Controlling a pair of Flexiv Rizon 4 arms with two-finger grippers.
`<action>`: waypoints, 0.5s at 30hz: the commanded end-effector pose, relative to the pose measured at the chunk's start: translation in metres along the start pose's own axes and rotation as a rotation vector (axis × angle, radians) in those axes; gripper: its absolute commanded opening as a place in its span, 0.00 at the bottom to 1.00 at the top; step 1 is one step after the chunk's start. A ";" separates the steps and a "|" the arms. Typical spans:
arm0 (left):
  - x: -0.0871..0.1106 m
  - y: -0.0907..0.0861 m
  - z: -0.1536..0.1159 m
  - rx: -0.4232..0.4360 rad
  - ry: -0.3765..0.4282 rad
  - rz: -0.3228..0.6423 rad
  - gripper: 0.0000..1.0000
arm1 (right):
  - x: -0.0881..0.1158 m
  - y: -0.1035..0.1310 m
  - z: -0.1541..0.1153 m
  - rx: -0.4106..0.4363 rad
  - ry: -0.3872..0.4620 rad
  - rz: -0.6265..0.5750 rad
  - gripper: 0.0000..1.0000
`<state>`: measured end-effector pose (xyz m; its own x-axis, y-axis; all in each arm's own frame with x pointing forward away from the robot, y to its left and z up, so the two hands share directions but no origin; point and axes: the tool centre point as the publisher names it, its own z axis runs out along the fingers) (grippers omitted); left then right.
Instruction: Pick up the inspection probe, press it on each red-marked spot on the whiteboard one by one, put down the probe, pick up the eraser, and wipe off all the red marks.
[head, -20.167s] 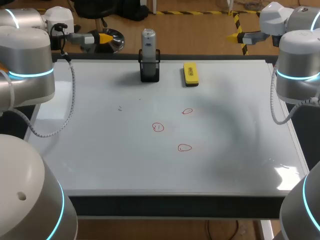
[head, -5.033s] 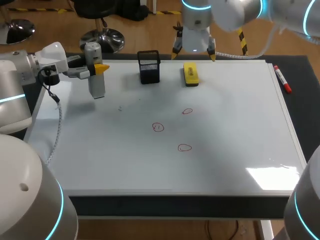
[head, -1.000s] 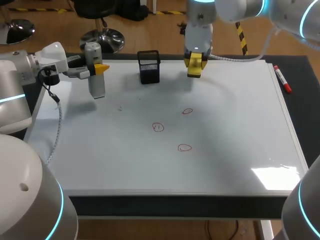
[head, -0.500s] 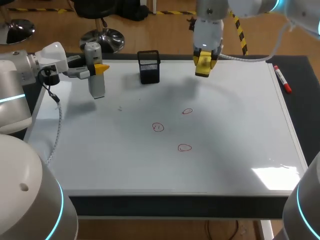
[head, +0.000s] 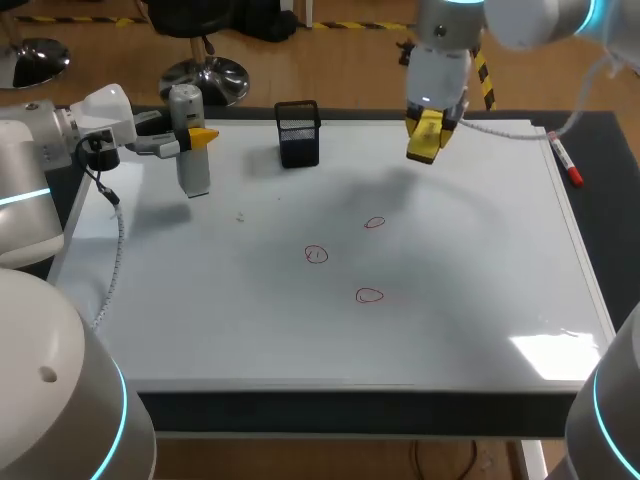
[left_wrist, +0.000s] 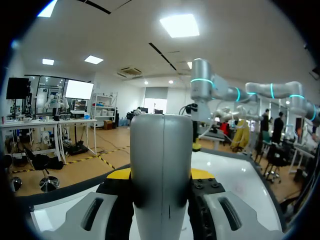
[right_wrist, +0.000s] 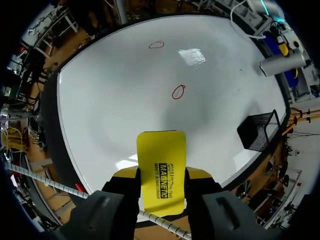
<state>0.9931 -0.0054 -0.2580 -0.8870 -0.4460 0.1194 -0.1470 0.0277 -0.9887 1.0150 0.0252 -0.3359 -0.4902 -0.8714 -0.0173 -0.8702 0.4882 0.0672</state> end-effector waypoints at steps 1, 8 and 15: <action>0.000 -0.001 0.000 0.000 0.000 -0.001 0.00 | 0.020 -0.001 -0.002 0.016 -0.016 0.034 0.00; 0.000 -0.001 0.000 0.000 0.000 -0.001 0.00 | 0.045 -0.017 -0.002 0.037 -0.013 0.136 0.00; 0.000 -0.001 0.000 0.000 0.000 -0.001 0.00 | 0.069 -0.031 -0.002 0.052 0.004 0.213 0.00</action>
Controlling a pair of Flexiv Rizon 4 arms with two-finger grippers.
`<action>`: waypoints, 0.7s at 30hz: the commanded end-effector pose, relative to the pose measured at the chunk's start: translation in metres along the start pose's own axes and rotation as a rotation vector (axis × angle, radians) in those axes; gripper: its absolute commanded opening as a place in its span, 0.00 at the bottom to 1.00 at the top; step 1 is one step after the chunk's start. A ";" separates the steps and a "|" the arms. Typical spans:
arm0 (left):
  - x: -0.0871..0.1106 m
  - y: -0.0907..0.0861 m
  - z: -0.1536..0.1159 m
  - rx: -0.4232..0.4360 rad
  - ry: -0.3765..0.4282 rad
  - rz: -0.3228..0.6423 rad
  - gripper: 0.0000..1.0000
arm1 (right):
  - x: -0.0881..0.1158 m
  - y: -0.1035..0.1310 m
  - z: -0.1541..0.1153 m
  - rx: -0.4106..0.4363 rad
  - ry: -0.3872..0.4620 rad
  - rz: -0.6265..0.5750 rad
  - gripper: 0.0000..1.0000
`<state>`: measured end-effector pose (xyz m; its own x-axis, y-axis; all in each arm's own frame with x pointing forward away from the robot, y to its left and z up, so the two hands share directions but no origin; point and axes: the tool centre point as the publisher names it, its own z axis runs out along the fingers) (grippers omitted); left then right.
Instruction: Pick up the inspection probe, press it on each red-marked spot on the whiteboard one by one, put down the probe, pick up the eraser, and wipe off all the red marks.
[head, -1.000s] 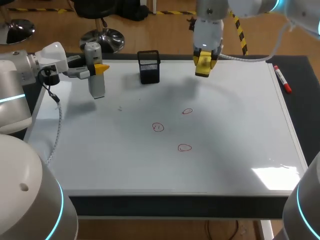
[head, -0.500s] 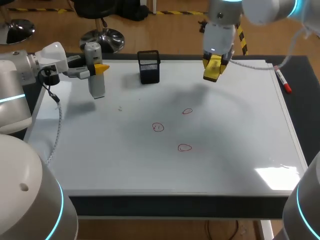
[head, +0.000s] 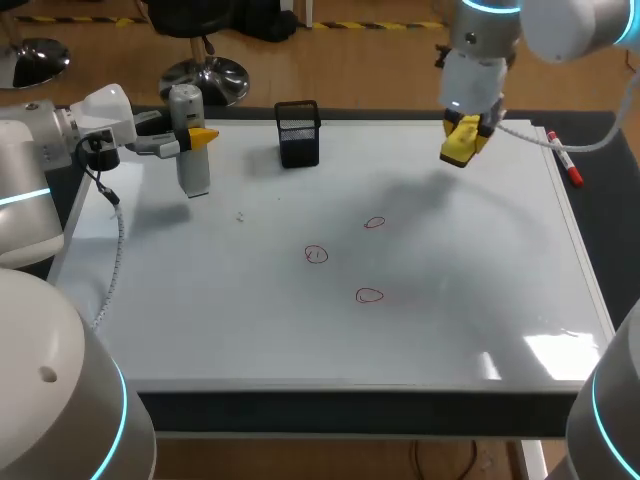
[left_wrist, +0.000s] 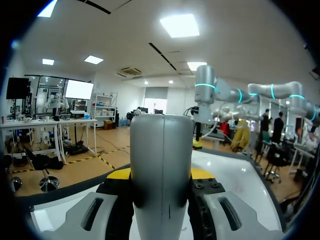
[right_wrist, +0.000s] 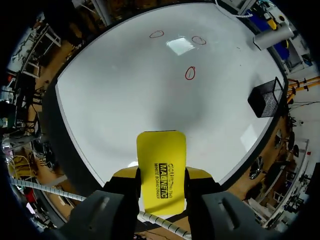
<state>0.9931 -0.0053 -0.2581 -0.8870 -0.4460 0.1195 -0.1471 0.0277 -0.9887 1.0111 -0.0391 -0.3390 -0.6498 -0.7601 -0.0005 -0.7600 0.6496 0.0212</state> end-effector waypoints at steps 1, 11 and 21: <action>0.000 -0.001 0.000 0.000 0.000 0.000 0.00 | 0.013 -0.007 -0.001 0.003 -0.003 0.030 0.00; 0.000 -0.001 0.000 0.000 0.000 0.000 0.00 | 0.027 -0.018 -0.001 0.009 -0.032 0.119 0.00; 0.000 -0.001 0.000 0.000 0.000 0.000 0.00 | 0.026 -0.018 -0.004 -0.003 -0.076 0.172 0.00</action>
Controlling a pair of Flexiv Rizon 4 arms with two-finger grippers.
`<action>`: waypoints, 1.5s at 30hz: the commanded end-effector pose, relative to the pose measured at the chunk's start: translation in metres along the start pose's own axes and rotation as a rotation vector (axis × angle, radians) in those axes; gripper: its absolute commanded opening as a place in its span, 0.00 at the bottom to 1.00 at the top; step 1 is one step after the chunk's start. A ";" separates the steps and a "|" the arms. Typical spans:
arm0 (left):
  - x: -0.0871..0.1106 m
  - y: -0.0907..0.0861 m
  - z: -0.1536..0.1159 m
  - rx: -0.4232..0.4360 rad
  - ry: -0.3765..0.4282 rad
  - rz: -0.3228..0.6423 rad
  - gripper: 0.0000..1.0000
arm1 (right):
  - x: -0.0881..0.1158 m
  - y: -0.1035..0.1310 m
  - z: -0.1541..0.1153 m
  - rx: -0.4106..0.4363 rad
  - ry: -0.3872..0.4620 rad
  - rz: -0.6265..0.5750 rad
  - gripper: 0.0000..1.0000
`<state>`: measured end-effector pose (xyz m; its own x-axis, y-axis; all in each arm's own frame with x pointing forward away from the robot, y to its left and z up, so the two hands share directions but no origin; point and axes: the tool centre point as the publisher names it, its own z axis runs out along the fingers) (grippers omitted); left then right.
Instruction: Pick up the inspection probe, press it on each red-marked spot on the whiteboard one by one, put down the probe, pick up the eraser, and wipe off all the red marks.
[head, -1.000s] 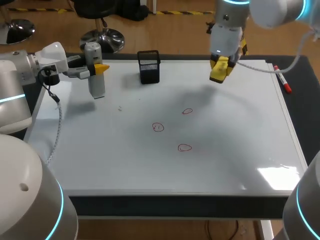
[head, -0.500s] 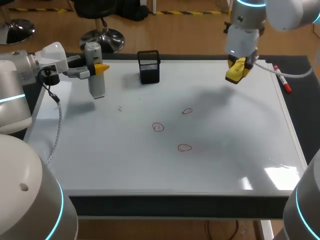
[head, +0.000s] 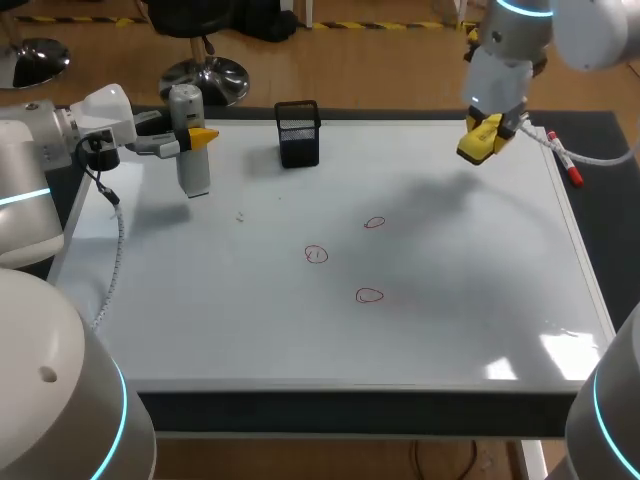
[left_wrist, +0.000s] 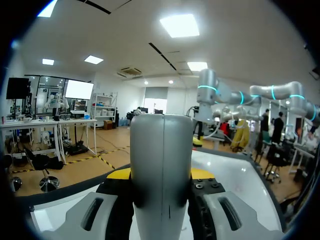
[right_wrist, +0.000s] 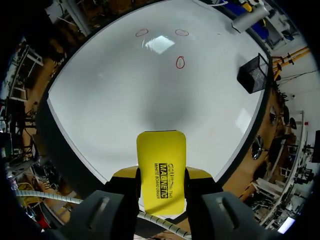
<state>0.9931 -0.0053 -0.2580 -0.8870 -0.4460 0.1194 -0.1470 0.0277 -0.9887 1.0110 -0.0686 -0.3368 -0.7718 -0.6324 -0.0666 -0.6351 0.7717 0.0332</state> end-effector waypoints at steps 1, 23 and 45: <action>0.000 -0.001 0.000 0.000 0.000 -0.001 0.00 | 0.003 0.000 -0.001 0.003 -0.005 -0.003 0.00; 0.005 -0.014 0.011 0.062 0.034 0.048 0.00 | 0.003 0.000 -0.001 0.003 -0.005 -0.003 0.00; 0.100 -0.017 0.067 0.108 0.311 0.078 0.00 | 0.003 0.000 -0.001 0.003 -0.005 -0.003 0.00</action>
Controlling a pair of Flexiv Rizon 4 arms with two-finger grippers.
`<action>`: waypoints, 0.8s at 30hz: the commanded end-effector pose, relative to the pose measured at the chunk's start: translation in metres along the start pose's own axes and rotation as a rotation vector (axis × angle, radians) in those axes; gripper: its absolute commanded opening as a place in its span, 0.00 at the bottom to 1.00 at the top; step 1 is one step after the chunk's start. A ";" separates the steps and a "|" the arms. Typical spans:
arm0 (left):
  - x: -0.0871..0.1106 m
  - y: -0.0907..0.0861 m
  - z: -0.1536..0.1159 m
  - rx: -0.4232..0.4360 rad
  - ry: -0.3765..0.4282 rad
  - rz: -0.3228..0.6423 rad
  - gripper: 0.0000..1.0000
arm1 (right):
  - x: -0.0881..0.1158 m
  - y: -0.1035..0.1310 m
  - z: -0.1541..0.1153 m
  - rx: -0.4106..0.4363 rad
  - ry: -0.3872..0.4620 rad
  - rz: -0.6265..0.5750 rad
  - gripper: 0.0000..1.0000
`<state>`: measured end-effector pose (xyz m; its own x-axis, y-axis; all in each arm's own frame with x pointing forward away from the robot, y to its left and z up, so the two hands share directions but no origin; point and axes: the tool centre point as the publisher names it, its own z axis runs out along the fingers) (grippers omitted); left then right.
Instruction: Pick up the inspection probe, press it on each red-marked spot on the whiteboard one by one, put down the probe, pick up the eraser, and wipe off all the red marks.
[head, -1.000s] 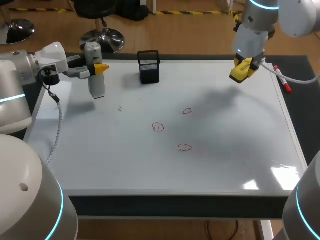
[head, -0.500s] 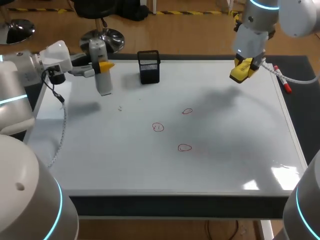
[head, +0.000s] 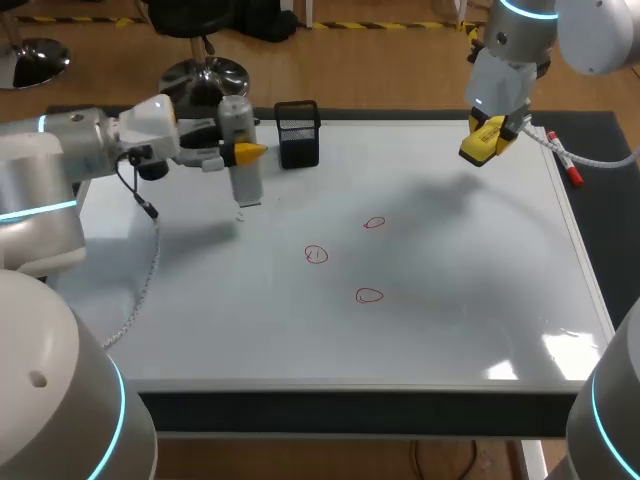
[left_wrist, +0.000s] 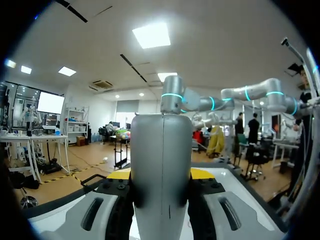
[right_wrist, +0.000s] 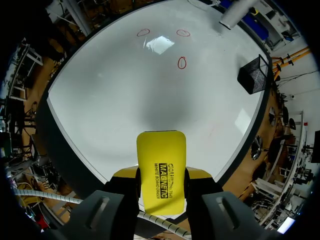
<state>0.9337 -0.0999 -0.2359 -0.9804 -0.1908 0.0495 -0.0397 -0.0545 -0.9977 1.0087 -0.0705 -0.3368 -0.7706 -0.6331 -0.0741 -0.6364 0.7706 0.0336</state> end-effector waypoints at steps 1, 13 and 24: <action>0.002 0.001 0.013 -0.008 0.050 0.000 0.00 | 0.000 0.000 -0.001 0.003 0.002 -0.001 0.00; 0.029 0.014 0.030 0.018 0.126 -0.032 0.00 | 0.000 0.000 -0.001 0.003 0.002 -0.001 0.00; 0.053 0.019 0.054 0.043 0.214 -0.047 0.00 | 0.000 0.000 -0.001 0.003 0.002 -0.001 0.00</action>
<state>0.8865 -0.1563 -0.2465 -0.9968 0.0058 0.0796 -0.0798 -0.0978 -0.9920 1.0087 -0.0705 -0.3368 -0.7706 -0.6330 -0.0742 -0.6363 0.7707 0.0337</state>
